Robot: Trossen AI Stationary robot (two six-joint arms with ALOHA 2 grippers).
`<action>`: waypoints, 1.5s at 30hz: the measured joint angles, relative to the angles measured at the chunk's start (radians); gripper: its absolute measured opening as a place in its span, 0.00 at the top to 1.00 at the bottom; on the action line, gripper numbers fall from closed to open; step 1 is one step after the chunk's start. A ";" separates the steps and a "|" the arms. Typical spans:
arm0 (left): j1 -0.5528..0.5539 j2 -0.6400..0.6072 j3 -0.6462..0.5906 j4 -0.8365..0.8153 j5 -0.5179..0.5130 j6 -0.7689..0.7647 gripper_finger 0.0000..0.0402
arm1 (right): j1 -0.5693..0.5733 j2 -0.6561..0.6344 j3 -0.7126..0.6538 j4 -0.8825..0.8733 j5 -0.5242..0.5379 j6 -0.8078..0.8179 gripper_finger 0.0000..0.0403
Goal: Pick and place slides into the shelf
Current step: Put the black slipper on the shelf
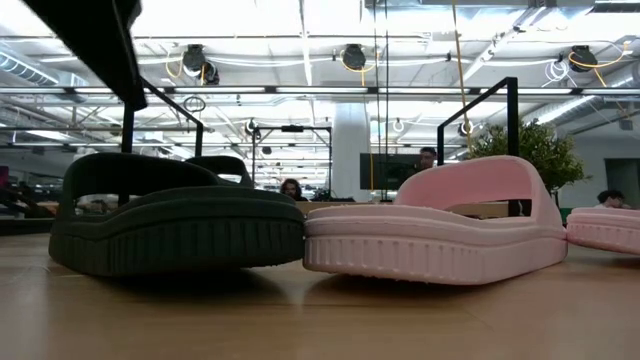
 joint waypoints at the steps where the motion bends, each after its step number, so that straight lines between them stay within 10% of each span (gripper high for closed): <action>1: -0.004 0.000 0.000 -0.017 -0.010 -0.023 0.22 | 0.000 0.000 0.000 -0.004 0.000 0.000 0.71; 45: 0.059 0.104 -0.001 -0.124 0.025 -0.111 0.22 | 0.002 0.000 -0.001 -0.028 -0.003 0.009 0.71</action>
